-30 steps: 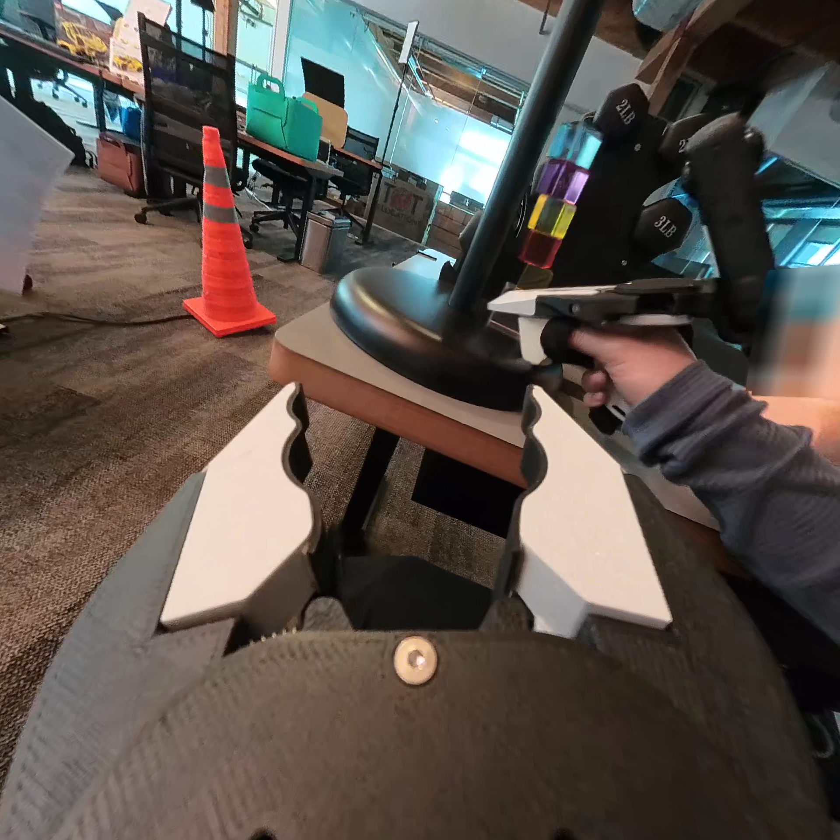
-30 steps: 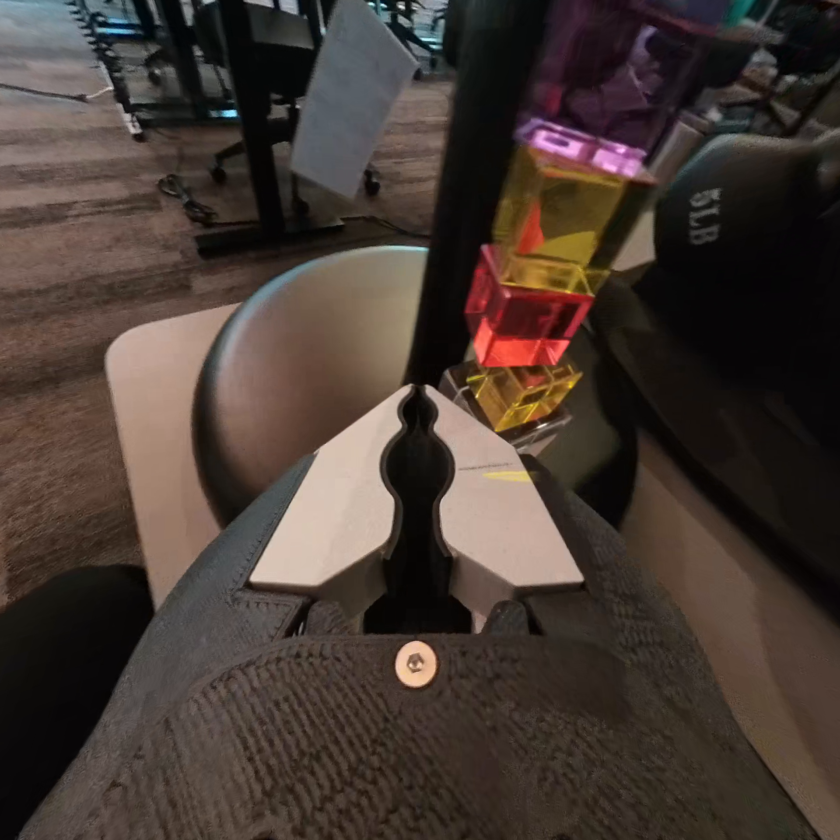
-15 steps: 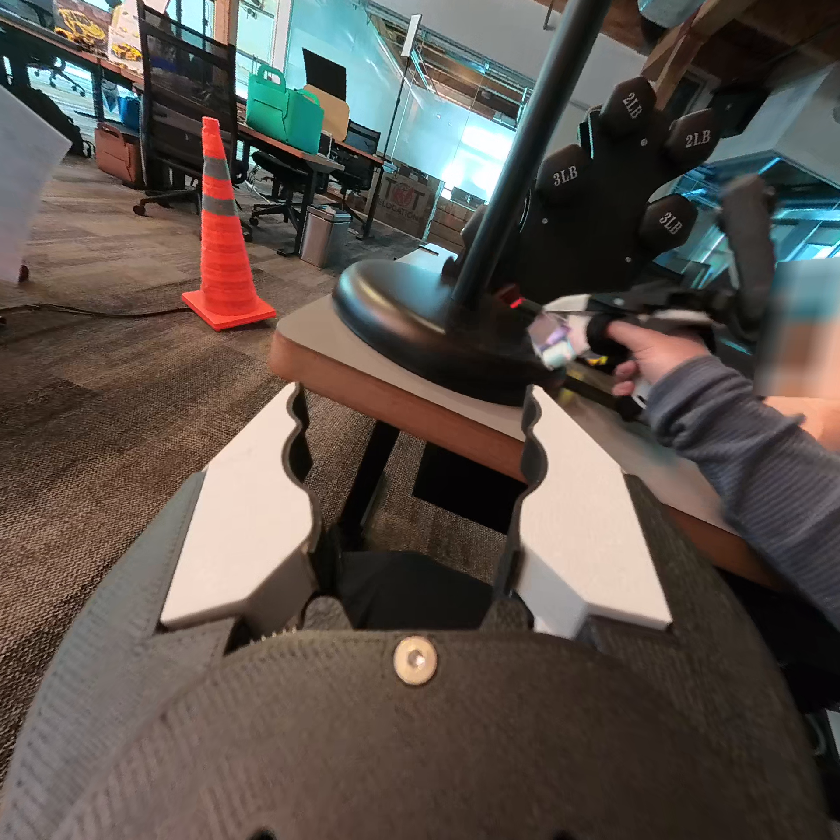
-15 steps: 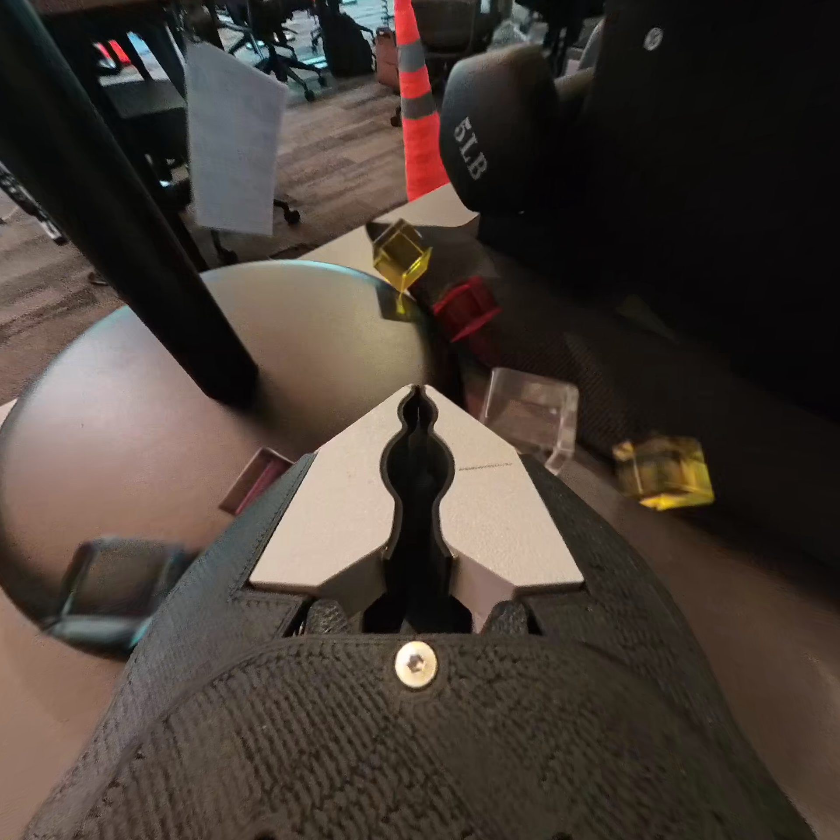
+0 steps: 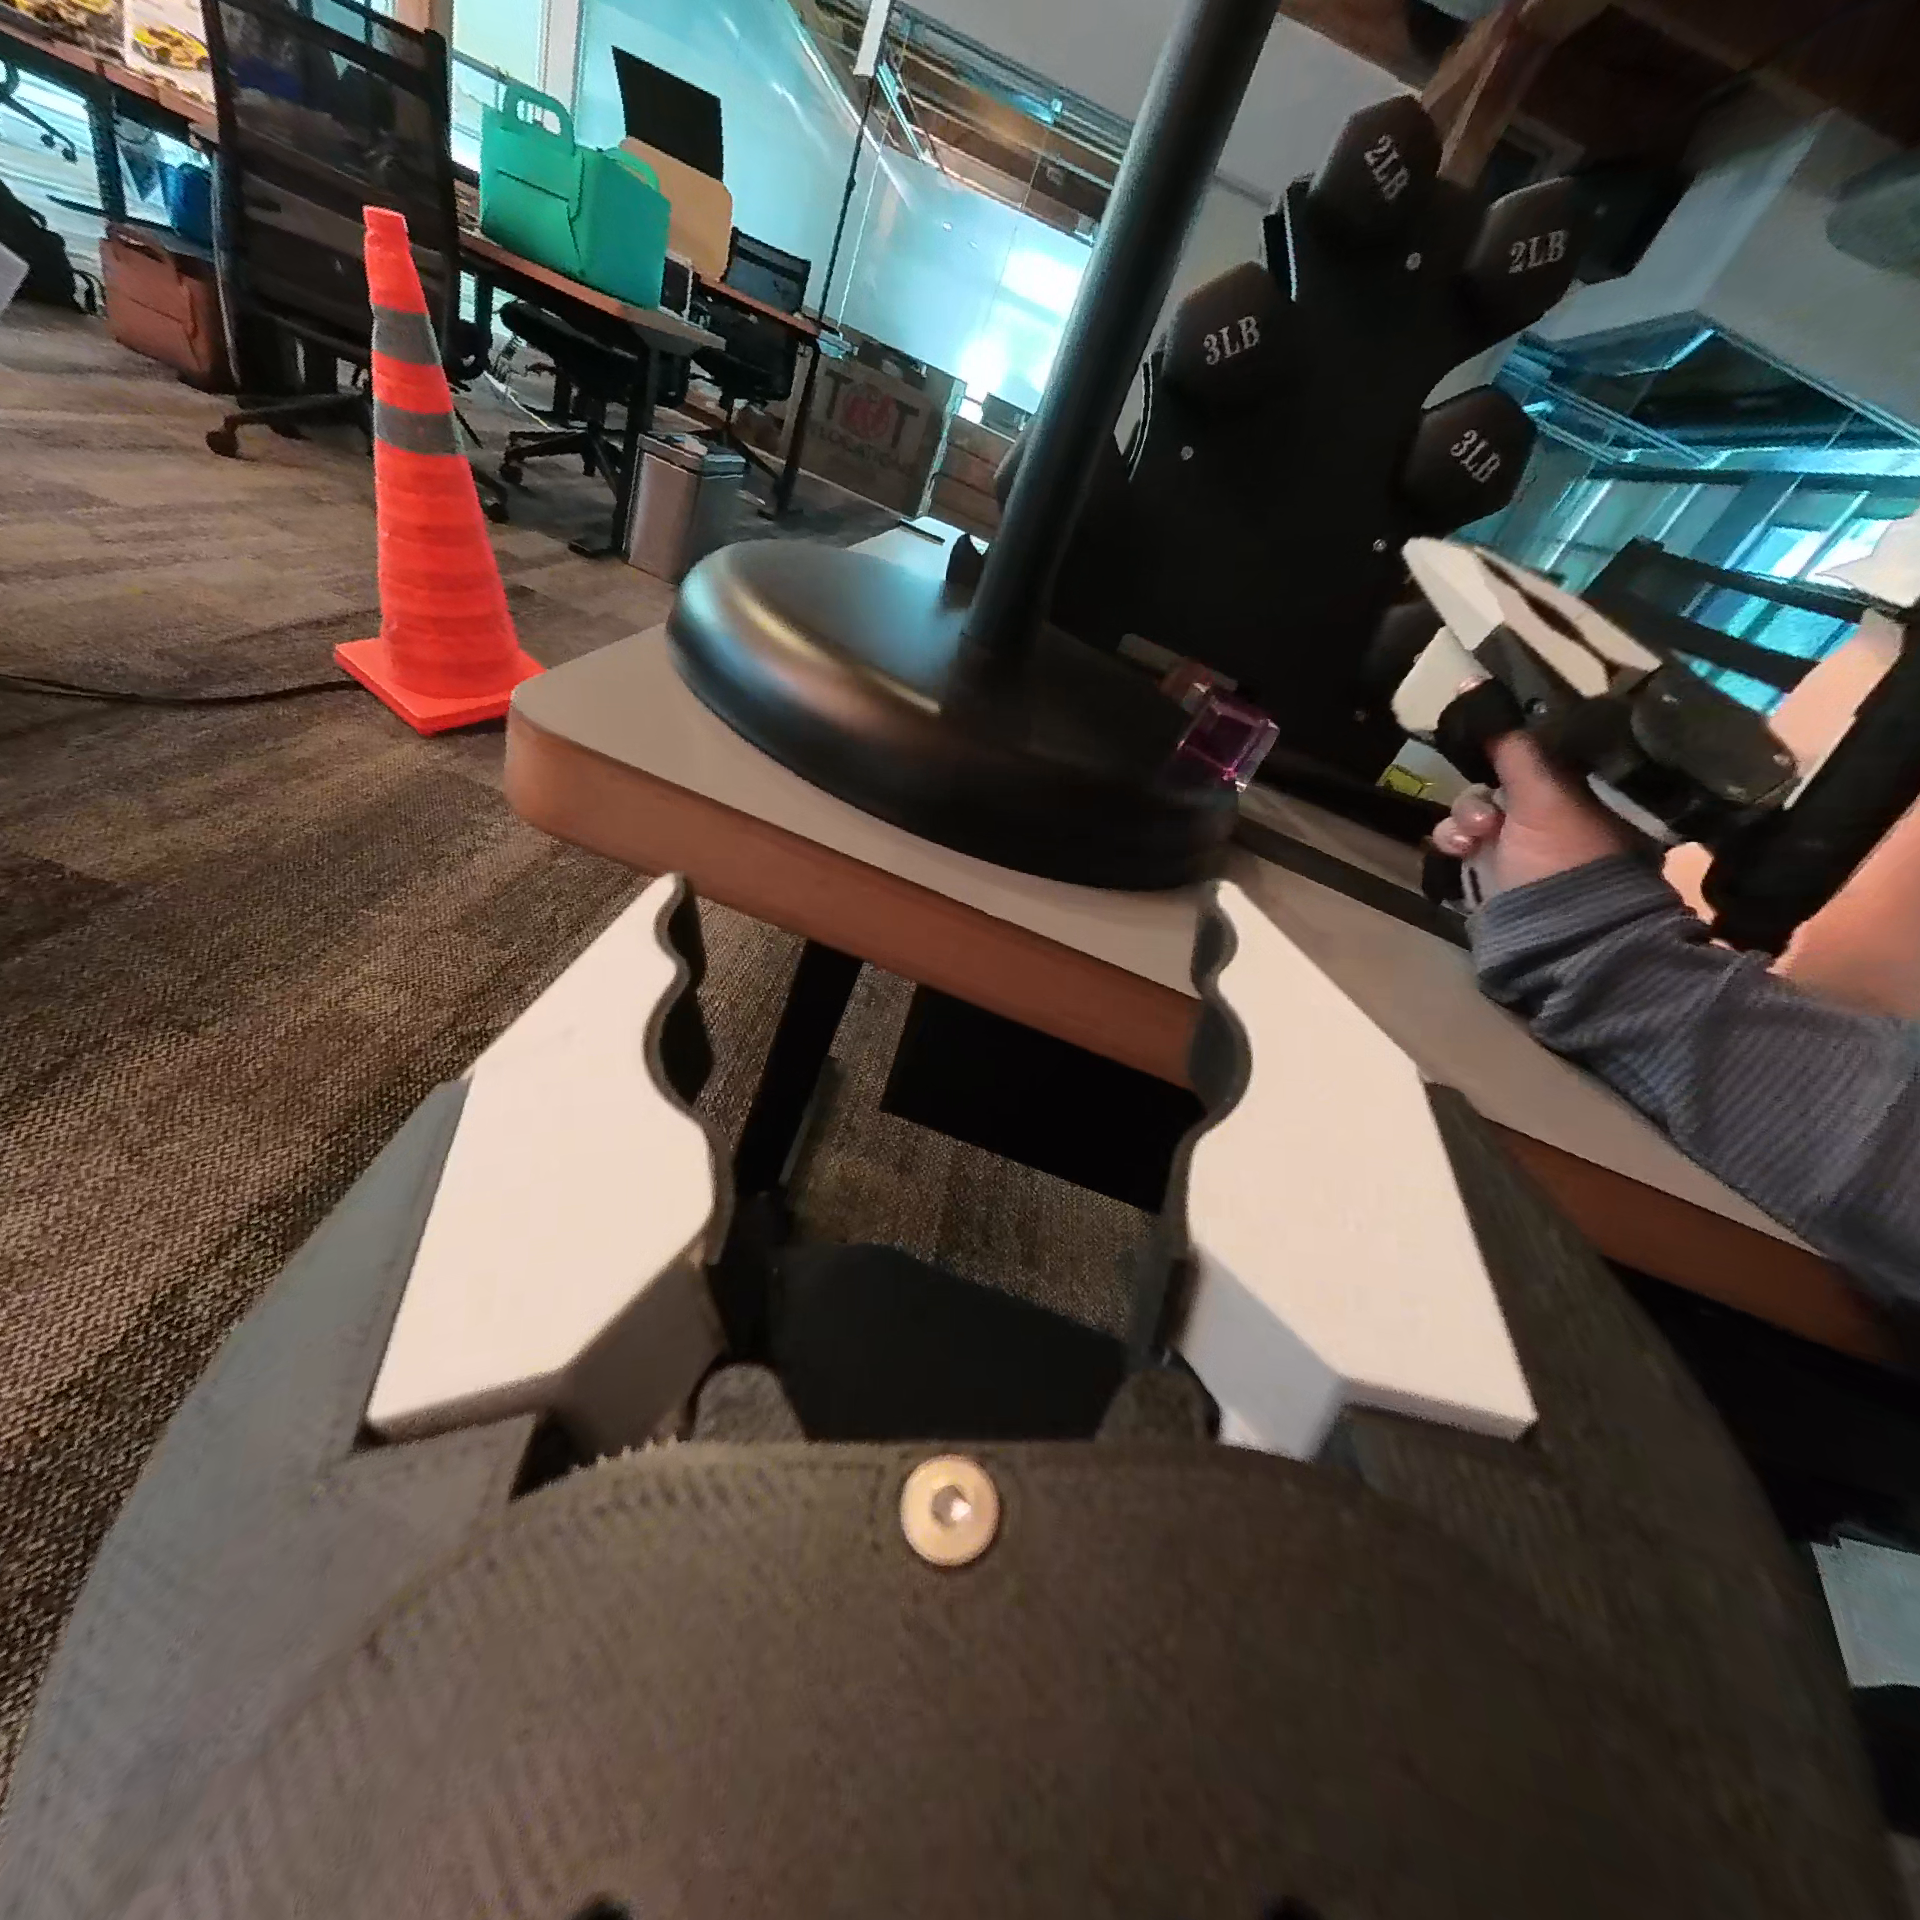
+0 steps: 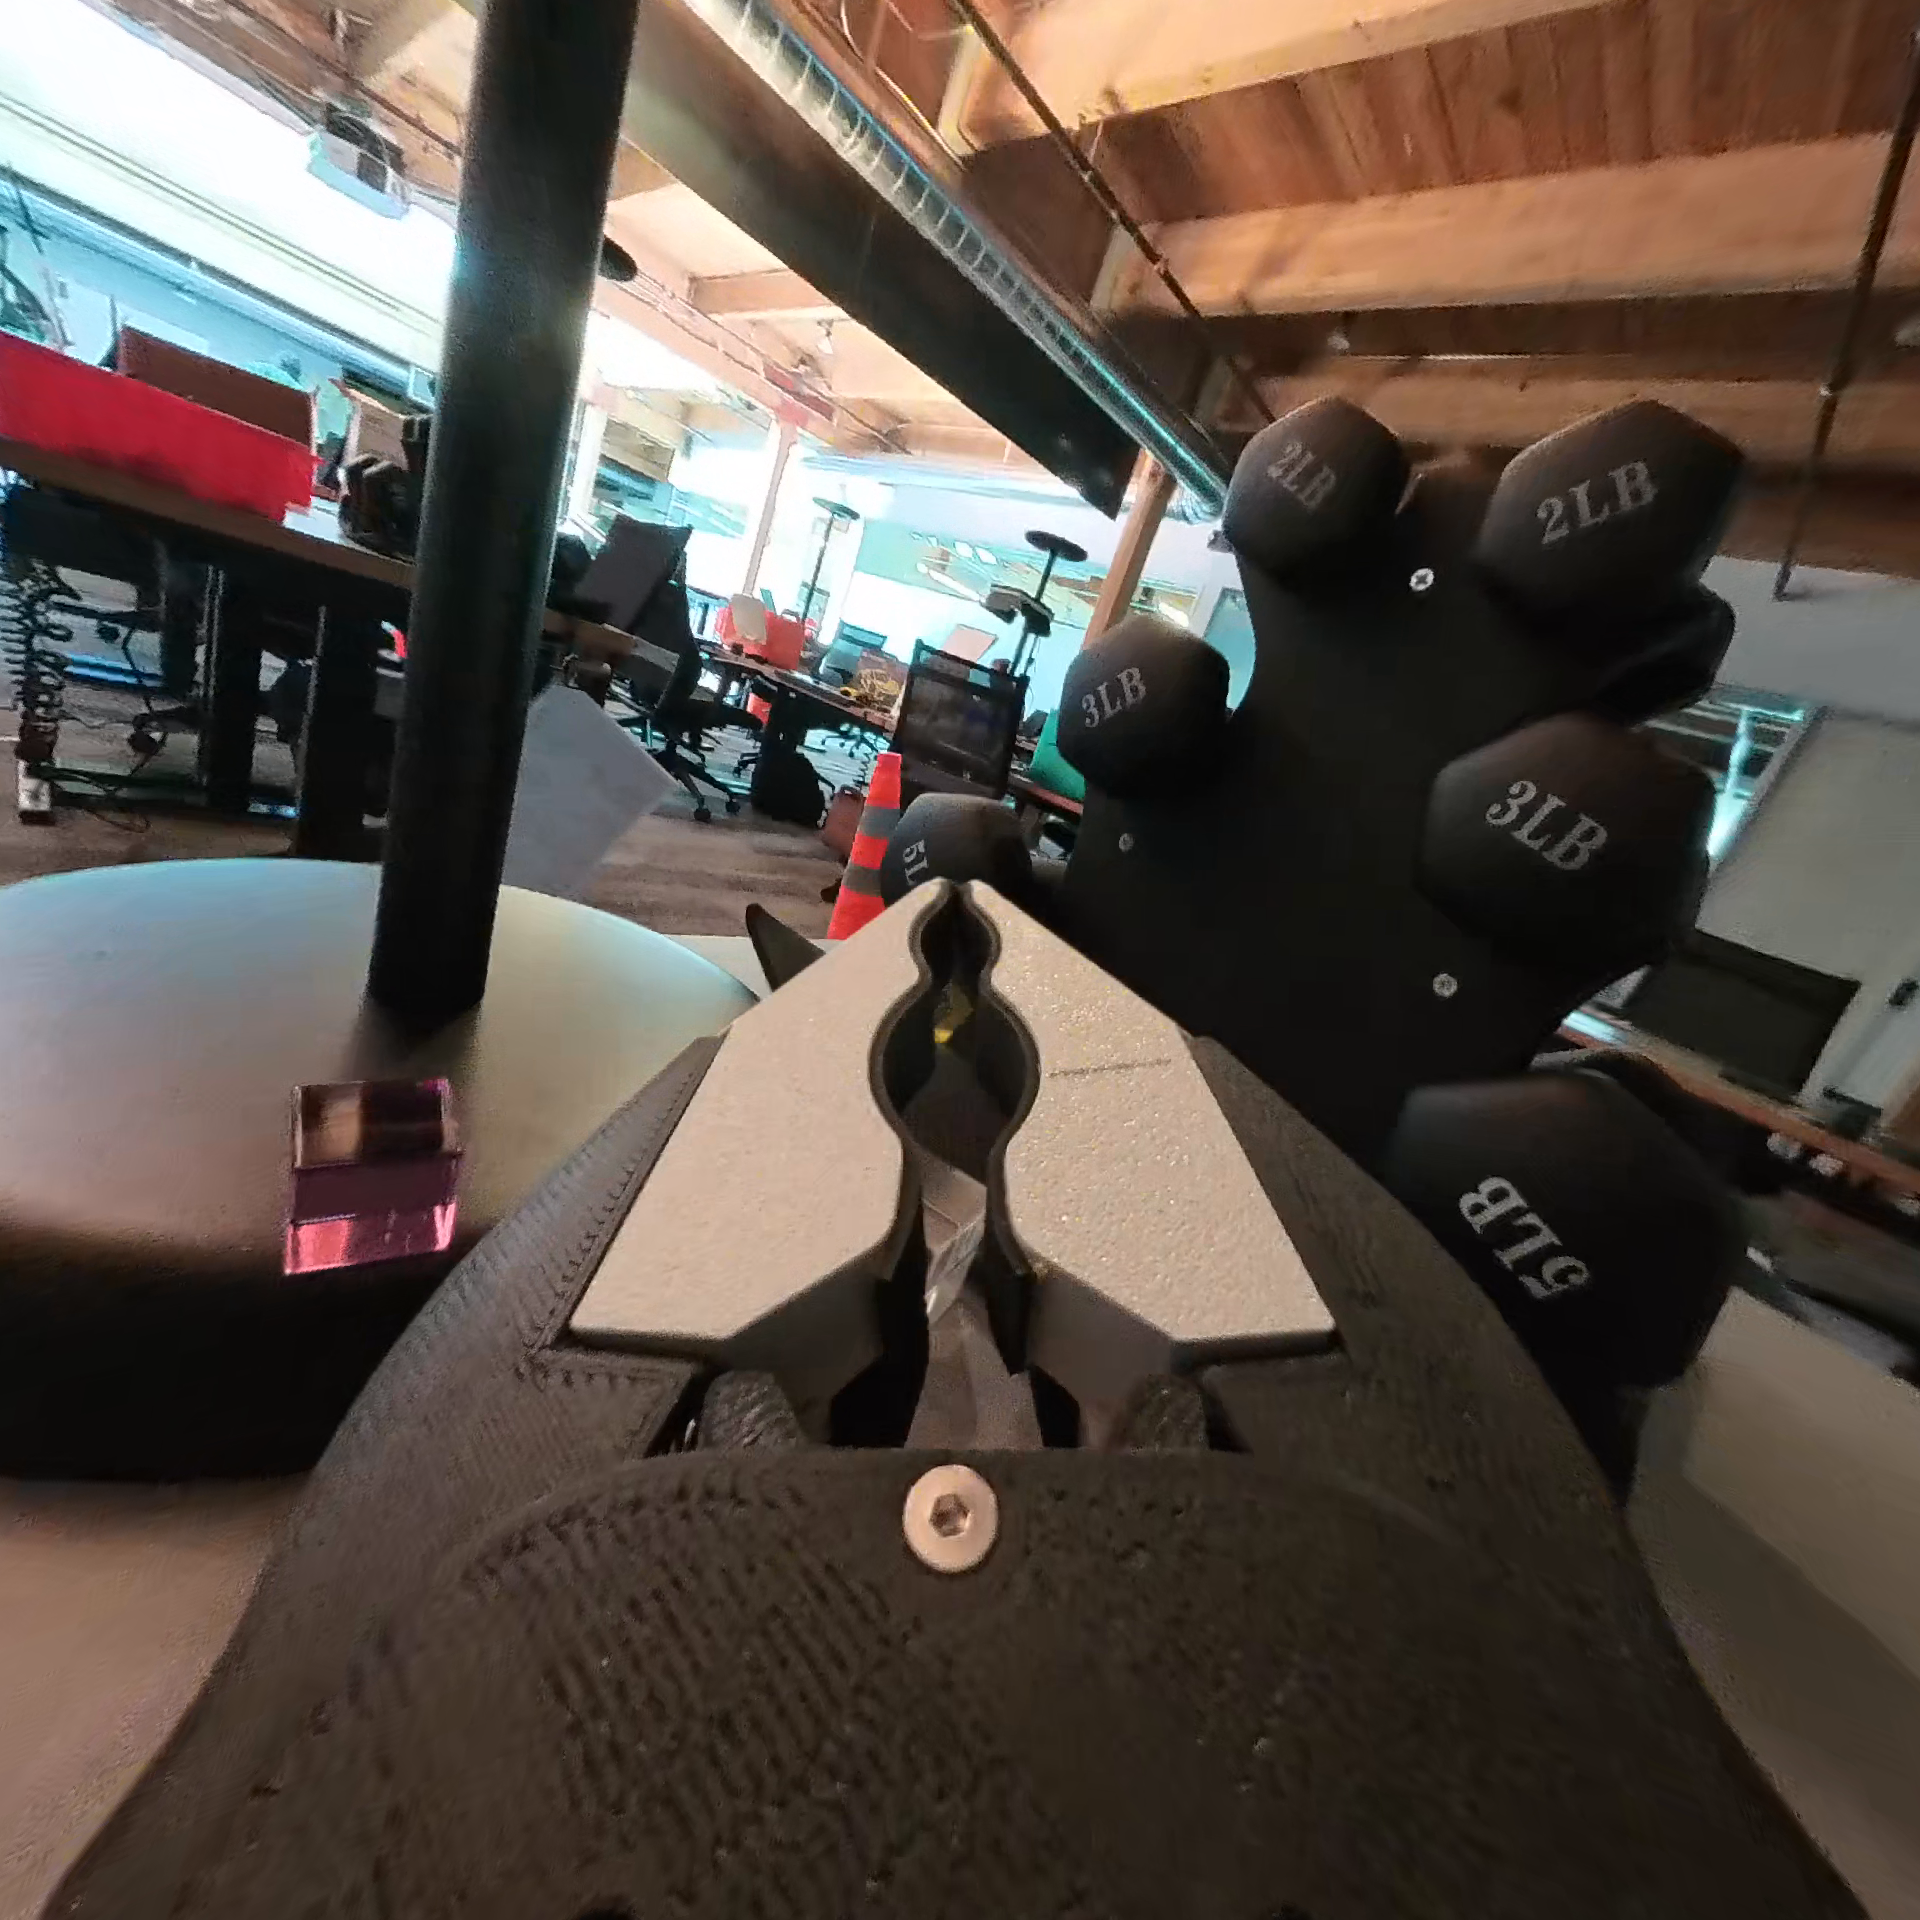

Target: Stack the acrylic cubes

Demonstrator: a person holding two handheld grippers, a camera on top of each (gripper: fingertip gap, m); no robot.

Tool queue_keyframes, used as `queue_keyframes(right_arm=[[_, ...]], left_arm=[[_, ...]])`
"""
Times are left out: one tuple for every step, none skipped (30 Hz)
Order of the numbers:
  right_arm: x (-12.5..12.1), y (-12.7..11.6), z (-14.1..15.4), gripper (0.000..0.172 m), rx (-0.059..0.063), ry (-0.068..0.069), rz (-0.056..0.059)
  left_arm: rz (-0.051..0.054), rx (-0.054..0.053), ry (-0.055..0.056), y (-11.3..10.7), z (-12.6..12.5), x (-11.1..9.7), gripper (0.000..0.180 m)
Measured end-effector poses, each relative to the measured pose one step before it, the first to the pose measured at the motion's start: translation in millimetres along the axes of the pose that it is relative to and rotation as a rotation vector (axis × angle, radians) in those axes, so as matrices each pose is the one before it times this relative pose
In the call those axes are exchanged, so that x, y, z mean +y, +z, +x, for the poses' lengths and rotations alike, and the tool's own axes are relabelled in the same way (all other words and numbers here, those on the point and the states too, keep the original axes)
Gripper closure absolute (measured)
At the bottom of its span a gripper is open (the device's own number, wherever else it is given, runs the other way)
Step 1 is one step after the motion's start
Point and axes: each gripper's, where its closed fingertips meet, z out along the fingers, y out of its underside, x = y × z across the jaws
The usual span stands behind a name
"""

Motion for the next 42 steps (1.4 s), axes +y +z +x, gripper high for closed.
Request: queue_keyframes(right_arm=[[1.22, 0.32, -1.73, 0.172, -0.0116, 0.0147, -0.0044], [1.27, 0.65, -2.02, 0.172, -0.0127, 0.0130, -0.0055], [1.17, 0.57, -1.53, 0.172, -0.0084, 0.0060, -0.0043], [0.49, 0.40, -1.00, 0.172, -0.0047, 0.0009, -0.0023], [-0.09, -0.02, -0.63, 0.172, -0.0033, 0.0003, 0.0009], [-0.90, -0.45, -0.21, 0.172, -0.0009, -0.0001, 0.0041], [-1.47, -0.82, 0.92, 0.172, 0.0039, -0.0011, 0.0087], [-1.47, -0.96, 2.08, 0.172, 0.0082, 0.0036, 0.0095], [-1.06, -0.90, 2.81, 0.172, 0.0077, 0.0116, 0.0056], [-0.80, -0.95, 3.57, 0.172, 0.0088, 0.0167, 0.0042], [-1.21, -1.37, 3.77, 0.172, 0.0073, 0.0212, 0.0075], [-0.96, -1.27, 2.49, 0.172, -0.0017, 0.0224, 0.0074], [0.31, -0.97, 1.60, 0.172, -0.0053, 0.0197, 0.0012], [1.57, -0.36, 1.26, 0.172, -0.0052, 0.0130, -0.0057], [2.16, -0.04, 0.98, 0.172, -0.0059, 0.0078, -0.0091], [1.95, 0.18, 0.49, 0.172, -0.0072, 0.0103, -0.0084], [1.60, 0.26, -0.22, 0.172, -0.0102, 0.0174, -0.0061], [1.30, 0.53, -1.21, 0.172, -0.0144, 0.0199, -0.0050], [1.38, 0.77, -1.86, 0.172, -0.0151, 0.0149, -0.0063], [1.30, 0.77, -1.75, 0.172, -0.0110, 0.0066, -0.0062], [0.77, 0.72, -1.75, 0.171, -0.0081, -0.0008, -0.0039], [0.37, 0.46, -2.12, 0.171, -0.0084, -0.0045, -0.0022], [0.10, 0.23, -2.40, 0.171, -0.0093, -0.0057, -0.0012], [-0.22, 0.17, -2.49, 0.171, -0.0099, -0.0065, 0.0000], [-0.28, 0.00, -2.40, 0.171, -0.0094, -0.0067, 0.0007], [-0.25, 0.01, -2.12, 0.171, -0.0084, -0.0056, 0.0007], [-0.20, 0.05, -1.83, 0.171, -0.0078, -0.0032, 0.0002], [-0.09, 0.08, -1.53, 0.171, -0.0071, -0.0011, -0.0001], [-0.03, 0.14, -1.13, 0.171, -0.0059, 0.0006, 0.0001], [0.13, 0.09, -0.75, 0.171, -0.0054, 0.0025, -0.0005], [0.30, 0.22, -0.45, 0.171, -0.0042, 0.0049, -0.0010], [0.15, 0.05, 0.03, 0.171, -0.0030, 0.0069, -0.0004], [0.11, -0.02, 0.15, 0.171, -0.0028, 0.0083, -0.0001], [0.15, -0.04, 0.43, 0.171, -0.0020, 0.0090, -0.0001], [0.11, -0.03, 0.52, 0.171, -0.0013, 0.0091, 0.0001], [0.06, -0.05, 0.64, 0.171, -0.0013, 0.0086, 0.0004], [-0.06, -0.14, 0.70, 0.171, -0.0016, 0.0078, 0.0010], [-0.21, -0.23, 0.59, 0.171, -0.0015, 0.0070, 0.0016], [-0.23, -0.11, 0.70, 0.171, -0.0020, 0.0041, 0.0011], [-0.05, -0.19, 0.73, 0.171, -0.0022, -0.0010, -0.0010], [0.09, -0.20, 1.15, 0.171, -0.0015, -0.0058, -0.0007], [-0.28, -0.40, 1.68, 0.171, 0.0003, -0.0094, 0.0015]], left_arm=[[0.0018, 0.0020, -0.0001, -0.15, 0.54, -0.58, 0.086], [0.0026, -0.0006, 0.0014, -0.32, 0.18, -0.97, 0.086], [0.0038, -0.0035, 0.0030, -0.73, -0.43, -1.17, 0.086], [0.0044, -0.0043, 0.0020, -0.91, -0.60, -1.62, 0.086], [0.0041, -0.0035, 0.0002, -0.87, -0.66, -1.79, 0.087], [0.0017, -0.0019, -0.0003, -0.84, -0.45, -1.59, 0.087], [0.0051, -0.0037, 0.0046, -1.11, -0.70, -2.05, 0.087], [0.0125, -0.0062, 0.0102, -1.52, -1.08, -2.32, 0.087], [0.0120, -0.0066, 0.0097, -1.68, -1.74, -1.35, 0.088], [0.0050, -0.0039, 0.0052, -1.47, -2.13, 0.74, 0.088], [-0.0065, 0.0009, 0.0013, -1.31, -2.24, 3.18, 0.089], [-0.0188, 0.0102, 0.0044, -0.67, -1.94, 5.59, 0.091], [-0.0371, 0.0230, 0.0101, 0.31, -1.07, 9.13, 0.096], [-0.0707, 0.0353, 0.0079, 1.42, 0.23, 14.51, 0.101], [-0.1100, 0.0675, 0.0034, 2.72, 4.60, 20.43, 0.108], [-0.1322, 0.0790, -0.0114, 4.15, 6.51, 23.52, 0.108], [-0.1286, 0.0824, -0.0169, 5.25, 7.81, 23.03, 0.108], [-0.1355, 0.0792, -0.0146, 6.40, 7.96, 23.88, 0.112], [-0.1423, 0.0479, -0.0061, 8.63, 3.40, 24.22, 0.112], [-0.1283, 0.0231, 0.0170, 10.52, 0.84, 21.75, 0.116], [-0.1167, 0.0024, 0.0227, 11.61, -1.40, 19.09, 0.116], [-0.1002, 0.0011, 0.0163, 10.94, -0.67, 15.18, 0.116], [-0.0710, 0.0099, 0.0079, 9.39, 1.18, 9.59, 0.116], [-0.0459, 0.0249, 0.0033, 7.76, 3.72, 5.29, 0.116], [-0.0295, 0.0194, 0.0023, 6.17, 2.84, 2.24, 0.116], [-0.0259, -0.0042, 0.0152, 3.48, 0.04, 1.44, 0.117], [-0.0238, -0.0165, 0.0258, 1.39, -1.40, 0.86, 0.121], [-0.0257, -0.0115, 0.0203, 0.82, -1.02, 1.18, 0.125], [-0.0263, -0.0085, 0.0116, 1.15, -1.26, 1.20, 0.129], [-0.0257, -0.0099, 0.0081, 1.59, -1.34, 1.45, 0.132], [-0.0227, -0.0148, 0.0089, 1.56, -1.50, 1.38, 0.136], [-0.0223, -0.0192, 0.0132, 1.26, -1.79, 1.65, 0.140], [-0.0177, -0.0216, 0.0140, 0.95, -2.03, 1.33, 0.145], [-0.0109, -0.0043, 0.0042, 0.30, 0.34, 0.46, 0.149], [-0.0085, 0.0027, -0.0062, -0.10, 0.91, 0.18, 0.151], [-0.0058, -0.0049, 0.0005, -0.52, 0.04, 0.33, 0.151], [0.0019, -0.0082, 0.0117, -1.20, 0.56, 0.07, 0.152], [0.0039, -0.0101, 0.0130, -2.28, 1.00, 0.16, 0.152], [0.0077, -0.0125, 0.0115, -4.31, 1.25, -0.19, 0.152], [0.0244, -0.0085, 0.0070, -7.72, 2.25, -2.00, 0.152], [0.0459, -0.0043, -0.0033, -11.52, 2.87, -5.16, 0.152], [0.0697, -0.0006, -0.0050, -14.80, 3.82, -9.14, 0.152]])
